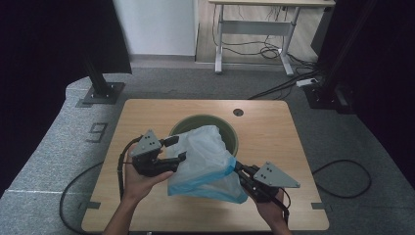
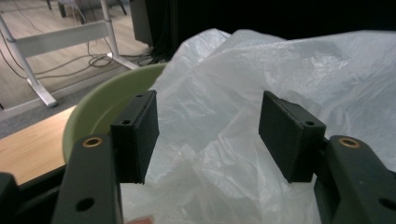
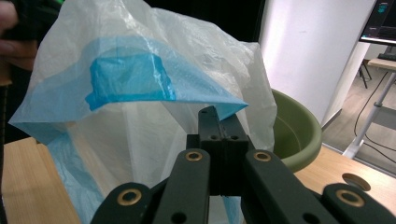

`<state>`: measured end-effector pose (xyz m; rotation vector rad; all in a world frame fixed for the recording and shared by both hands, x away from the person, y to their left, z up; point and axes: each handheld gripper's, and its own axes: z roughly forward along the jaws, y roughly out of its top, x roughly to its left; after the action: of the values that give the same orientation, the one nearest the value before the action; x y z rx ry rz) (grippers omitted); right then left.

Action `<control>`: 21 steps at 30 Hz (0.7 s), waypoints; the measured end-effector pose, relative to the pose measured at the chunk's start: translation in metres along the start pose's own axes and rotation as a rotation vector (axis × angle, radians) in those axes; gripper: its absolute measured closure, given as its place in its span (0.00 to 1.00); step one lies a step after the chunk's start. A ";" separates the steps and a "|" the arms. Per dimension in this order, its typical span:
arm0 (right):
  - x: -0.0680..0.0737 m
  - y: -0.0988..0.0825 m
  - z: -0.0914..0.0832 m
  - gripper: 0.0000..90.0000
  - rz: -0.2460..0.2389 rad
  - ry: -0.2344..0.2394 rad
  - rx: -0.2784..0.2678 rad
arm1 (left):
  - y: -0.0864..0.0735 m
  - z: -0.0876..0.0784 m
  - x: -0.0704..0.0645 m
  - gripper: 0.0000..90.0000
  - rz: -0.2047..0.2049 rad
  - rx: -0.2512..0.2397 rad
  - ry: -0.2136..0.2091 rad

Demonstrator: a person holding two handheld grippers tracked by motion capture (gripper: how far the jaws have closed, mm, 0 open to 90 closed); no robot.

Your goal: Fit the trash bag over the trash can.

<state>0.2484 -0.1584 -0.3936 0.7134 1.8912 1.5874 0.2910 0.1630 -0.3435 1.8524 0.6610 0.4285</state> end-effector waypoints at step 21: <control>-0.005 -0.001 -0.003 0.99 0.016 -0.037 0.045 | 0.002 0.001 -0.020 0.39 0.021 0.021 -0.129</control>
<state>0.2501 -0.1645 -0.3939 0.7735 1.9040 1.5353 0.2761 0.1494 -0.3420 1.8913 0.5607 0.3136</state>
